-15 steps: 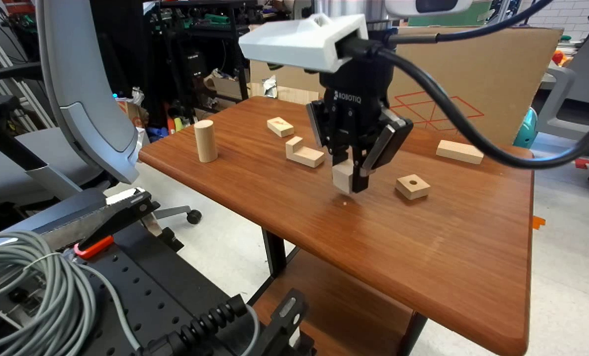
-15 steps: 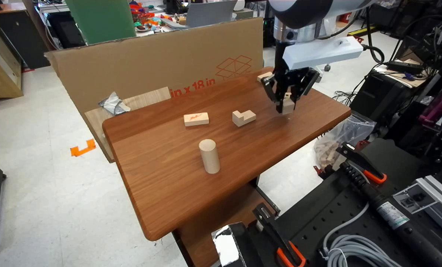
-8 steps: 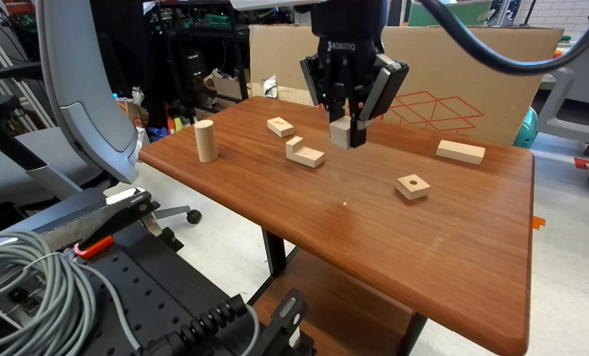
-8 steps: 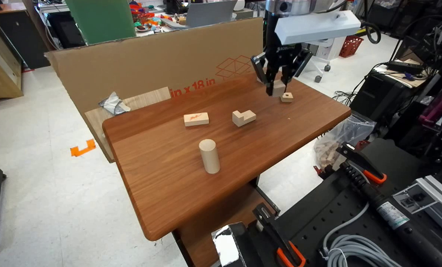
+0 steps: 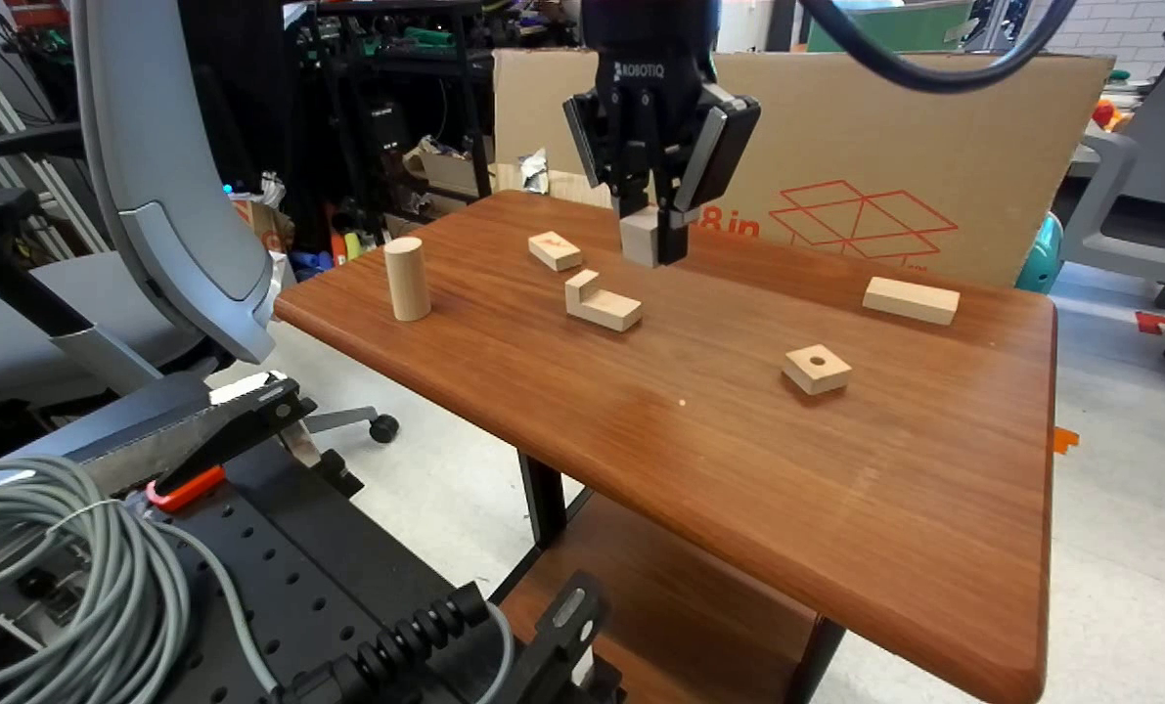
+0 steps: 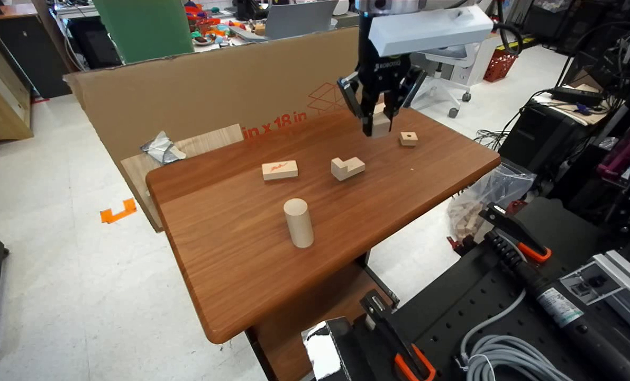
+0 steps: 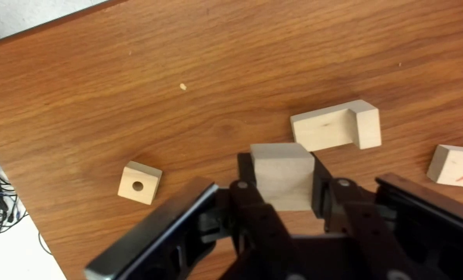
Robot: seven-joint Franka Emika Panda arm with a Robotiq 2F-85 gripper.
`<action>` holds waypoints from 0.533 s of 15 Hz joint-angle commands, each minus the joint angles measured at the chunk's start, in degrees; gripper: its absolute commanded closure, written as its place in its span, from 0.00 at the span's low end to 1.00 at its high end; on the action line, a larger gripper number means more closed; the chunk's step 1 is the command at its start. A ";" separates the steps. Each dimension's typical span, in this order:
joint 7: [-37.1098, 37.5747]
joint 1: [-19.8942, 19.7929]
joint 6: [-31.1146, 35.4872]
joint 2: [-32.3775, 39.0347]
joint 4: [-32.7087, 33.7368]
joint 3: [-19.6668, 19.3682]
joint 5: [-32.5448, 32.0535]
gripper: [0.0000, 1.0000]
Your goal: Put the square block on the block in the middle
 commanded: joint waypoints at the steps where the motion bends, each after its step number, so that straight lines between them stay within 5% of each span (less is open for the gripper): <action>1: -0.18 0.56 -2.98 2.37 3.25 0.87 -1.06 0.91; 8: 0.23 1.55 -6.97 7.94 8.78 0.98 -1.81 0.91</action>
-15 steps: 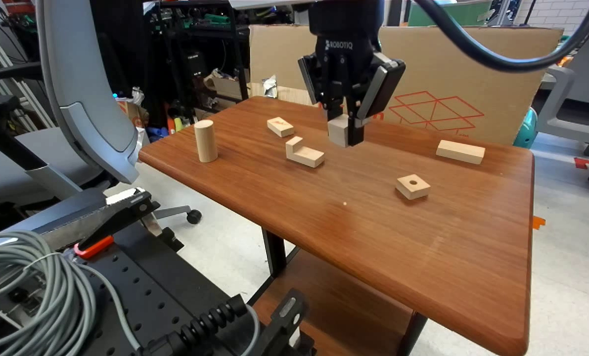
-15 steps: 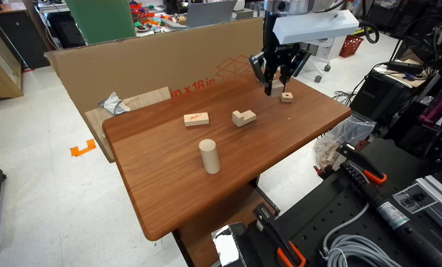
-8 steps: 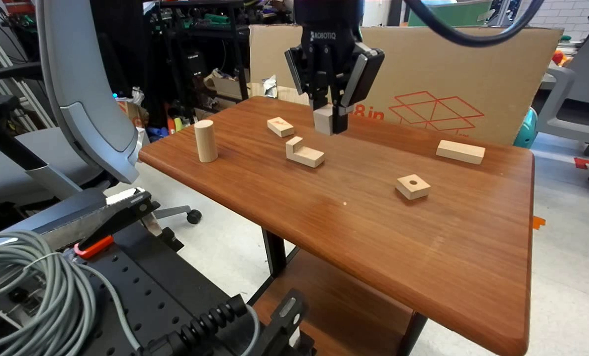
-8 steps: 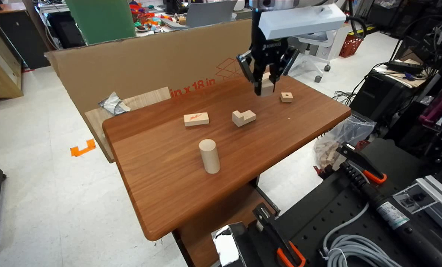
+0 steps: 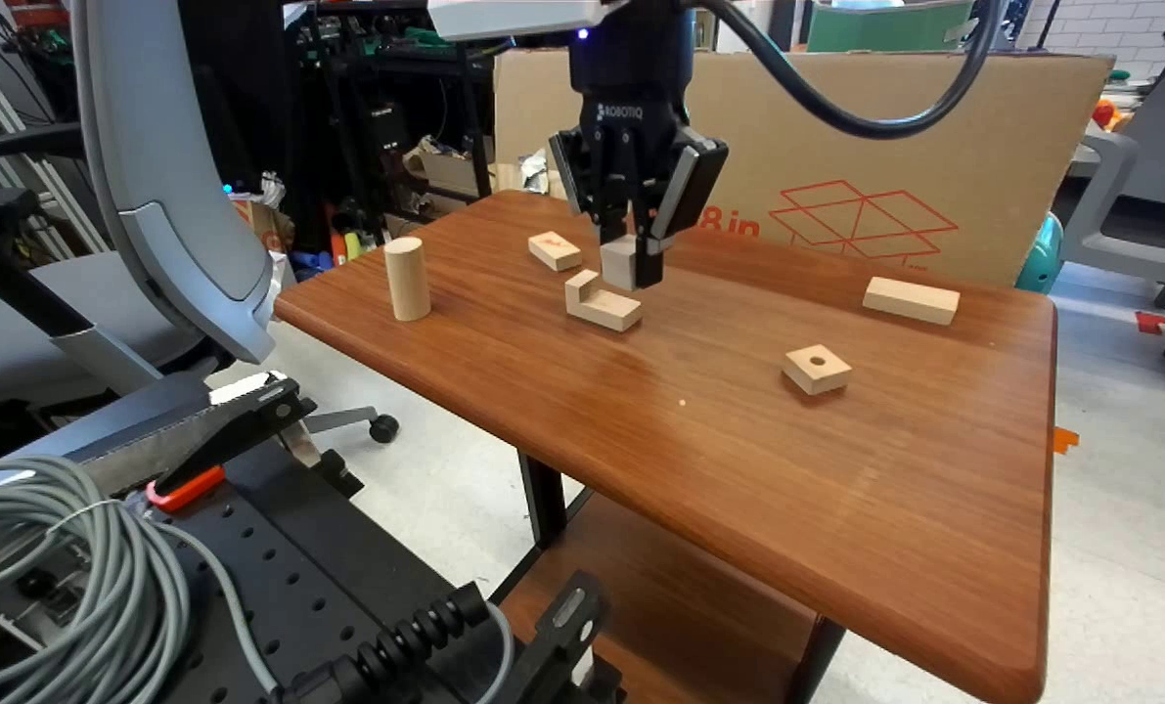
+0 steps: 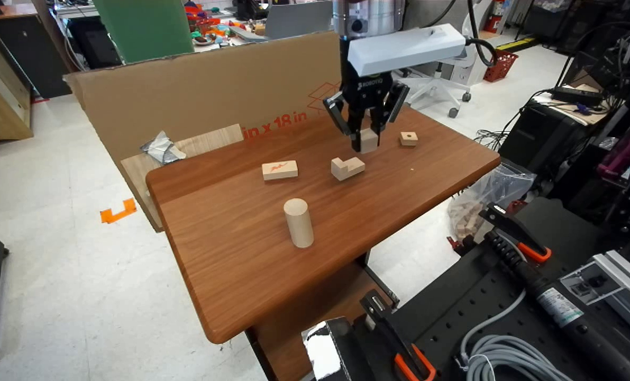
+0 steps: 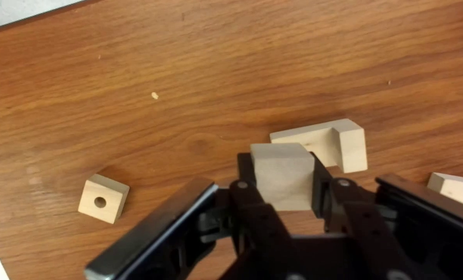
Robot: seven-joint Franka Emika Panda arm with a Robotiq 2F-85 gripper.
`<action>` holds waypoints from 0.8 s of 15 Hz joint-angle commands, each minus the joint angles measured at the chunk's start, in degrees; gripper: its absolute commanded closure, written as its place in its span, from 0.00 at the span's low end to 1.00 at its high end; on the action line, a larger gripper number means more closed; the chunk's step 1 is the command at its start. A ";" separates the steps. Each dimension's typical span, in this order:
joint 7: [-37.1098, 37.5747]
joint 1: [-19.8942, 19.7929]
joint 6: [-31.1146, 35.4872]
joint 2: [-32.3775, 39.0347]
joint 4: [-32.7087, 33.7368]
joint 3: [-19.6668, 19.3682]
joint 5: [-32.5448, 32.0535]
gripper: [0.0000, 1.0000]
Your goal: Put the square block on the block in the middle
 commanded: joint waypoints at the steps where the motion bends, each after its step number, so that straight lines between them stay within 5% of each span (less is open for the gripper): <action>1: 0.05 0.65 -3.78 3.10 4.49 -0.08 -1.31 0.91; 12: 0.03 1.85 -4.29 5.50 6.07 -0.41 -2.69 0.91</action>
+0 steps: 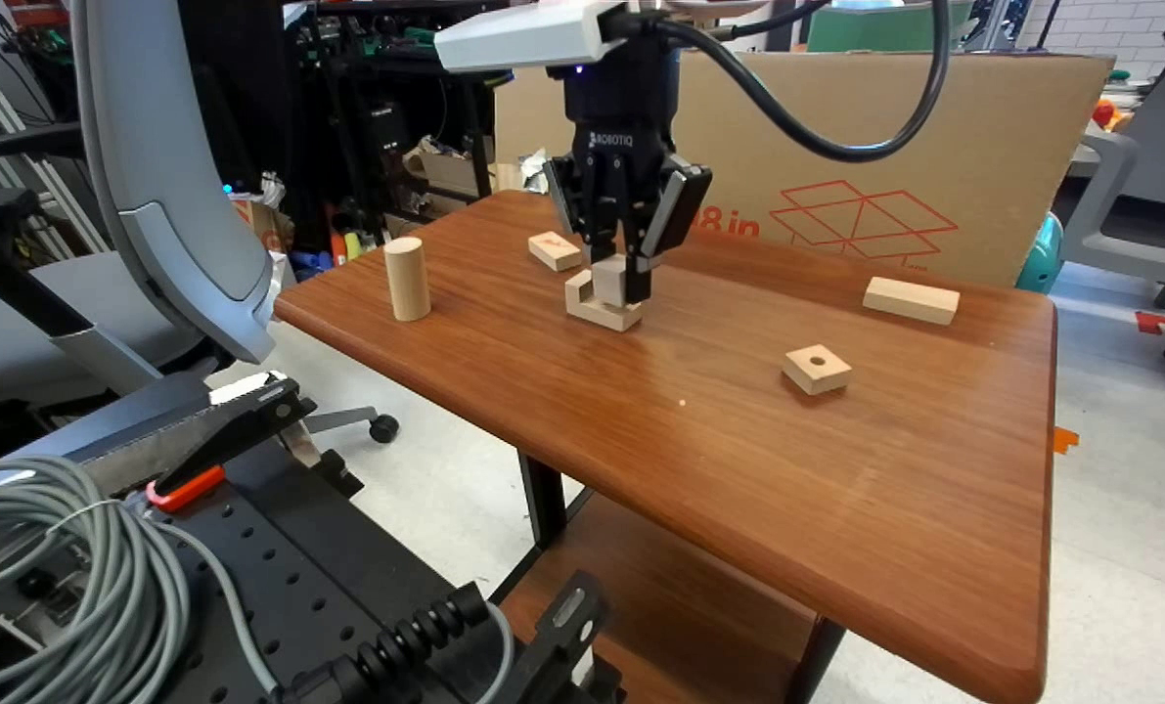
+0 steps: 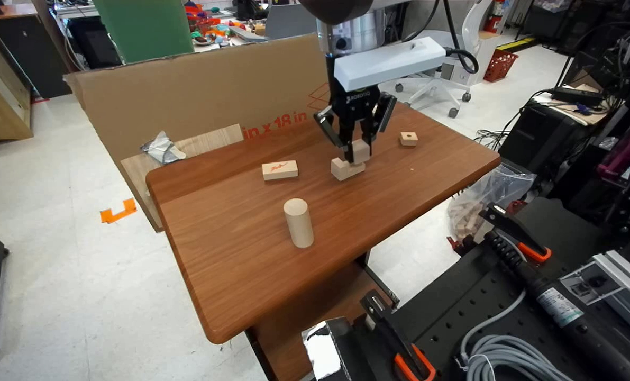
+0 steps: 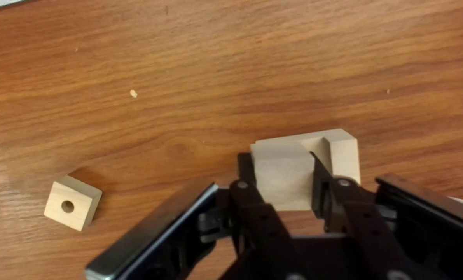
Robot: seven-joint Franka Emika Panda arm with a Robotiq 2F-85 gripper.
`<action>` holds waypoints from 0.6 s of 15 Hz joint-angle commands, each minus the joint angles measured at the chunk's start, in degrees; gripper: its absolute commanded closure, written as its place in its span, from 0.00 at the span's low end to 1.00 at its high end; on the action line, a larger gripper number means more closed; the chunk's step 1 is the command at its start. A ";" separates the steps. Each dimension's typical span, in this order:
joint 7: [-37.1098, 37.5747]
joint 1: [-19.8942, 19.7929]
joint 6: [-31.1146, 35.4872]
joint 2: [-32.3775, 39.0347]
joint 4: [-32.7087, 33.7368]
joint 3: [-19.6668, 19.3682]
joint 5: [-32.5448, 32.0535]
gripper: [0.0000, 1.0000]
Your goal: Put the square block on the block in the middle
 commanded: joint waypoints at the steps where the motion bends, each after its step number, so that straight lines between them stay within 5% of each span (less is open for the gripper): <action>1: 0.55 0.58 -1.66 1.57 2.23 -0.70 -2.02 0.91; 9: 0.77 0.90 -1.61 1.87 2.42 -0.74 -2.08 0.91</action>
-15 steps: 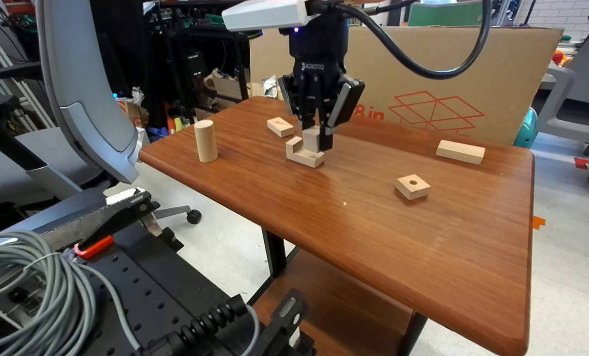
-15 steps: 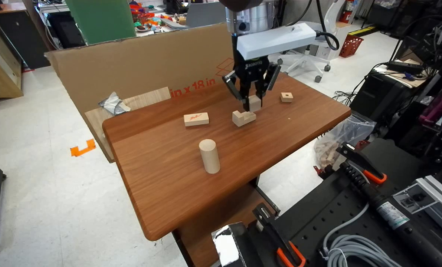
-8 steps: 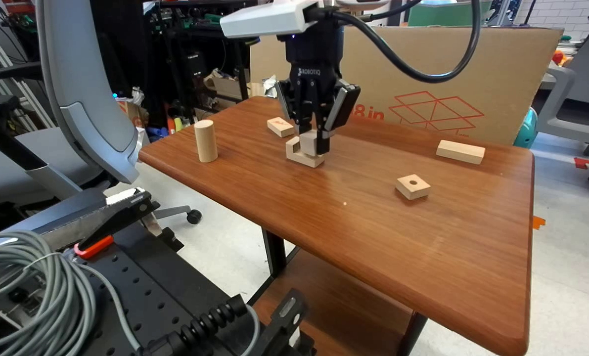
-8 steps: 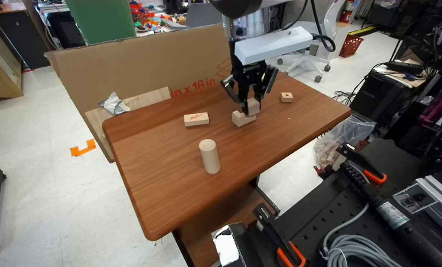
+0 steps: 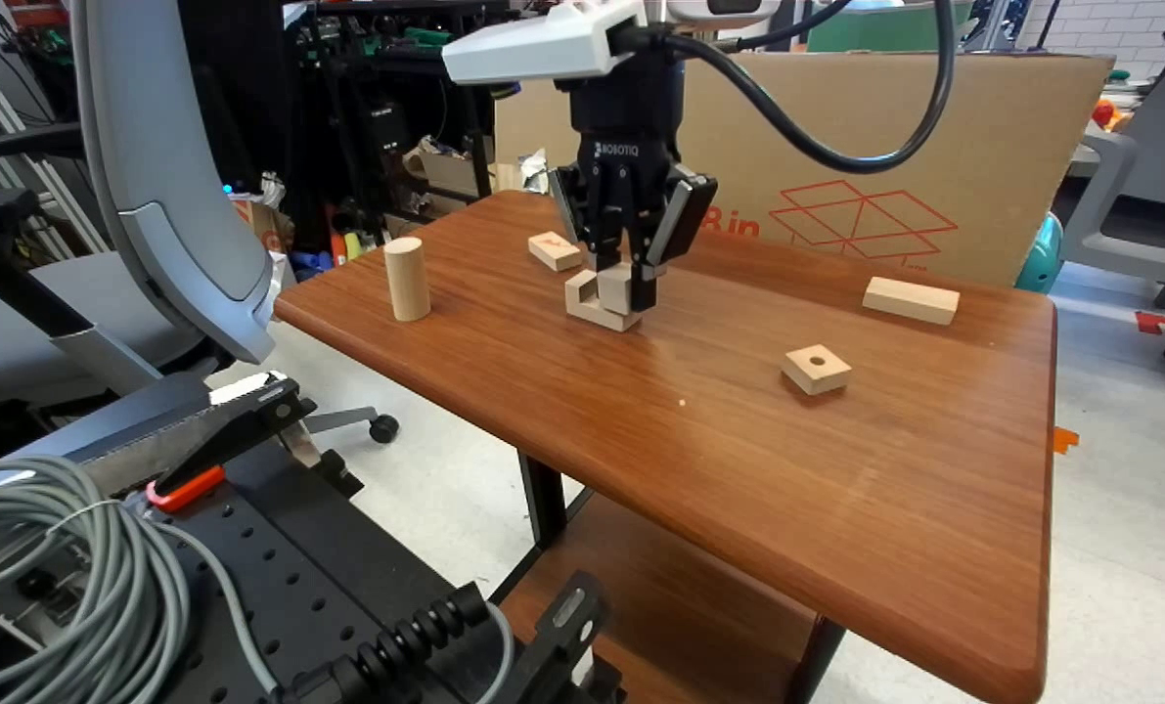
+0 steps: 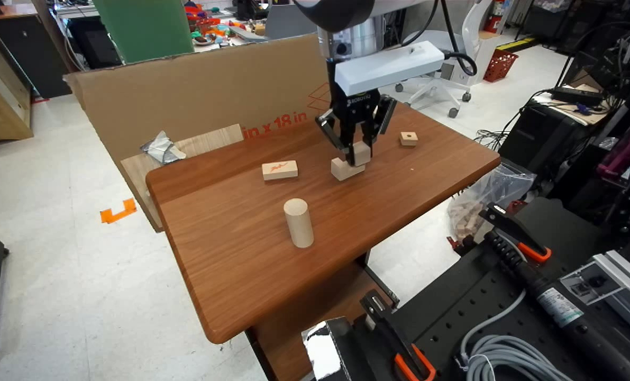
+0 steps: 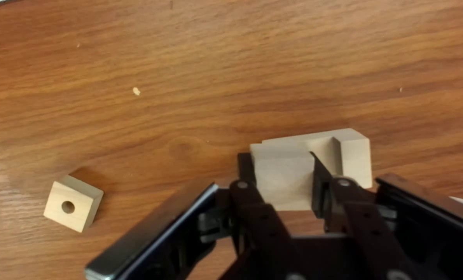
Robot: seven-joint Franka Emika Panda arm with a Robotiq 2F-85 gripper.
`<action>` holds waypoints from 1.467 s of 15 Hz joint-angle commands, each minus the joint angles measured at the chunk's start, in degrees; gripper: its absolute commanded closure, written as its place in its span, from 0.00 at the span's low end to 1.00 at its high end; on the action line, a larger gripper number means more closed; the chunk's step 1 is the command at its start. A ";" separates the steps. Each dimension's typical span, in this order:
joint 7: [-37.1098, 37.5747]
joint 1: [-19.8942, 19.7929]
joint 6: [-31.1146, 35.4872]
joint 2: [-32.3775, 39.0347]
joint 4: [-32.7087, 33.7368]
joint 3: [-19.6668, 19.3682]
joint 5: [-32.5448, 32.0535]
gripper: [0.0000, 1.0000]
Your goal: Put the square block on the block in the middle
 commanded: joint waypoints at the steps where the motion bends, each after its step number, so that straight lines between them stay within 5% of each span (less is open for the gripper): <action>1: 0.82 0.96 -1.59 0.72 1.56 -0.49 -1.81 0.91; 2: 1.10 1.12 -1.55 0.60 1.39 -0.59 -1.92 0.41; 4: 1.26 1.33 -1.31 0.20 0.94 -0.74 -2.20 0.34; 9: 1.46 1.03 0.34 -2.75 -1.67 -0.98 -2.27 0.00; 20: -2.43 -5.81 4.57 -23.91 -15.16 -3.95 -1.25 0.00; 22: -0.67 -5.83 3.26 -20.00 -11.22 -3.30 -1.92 0.00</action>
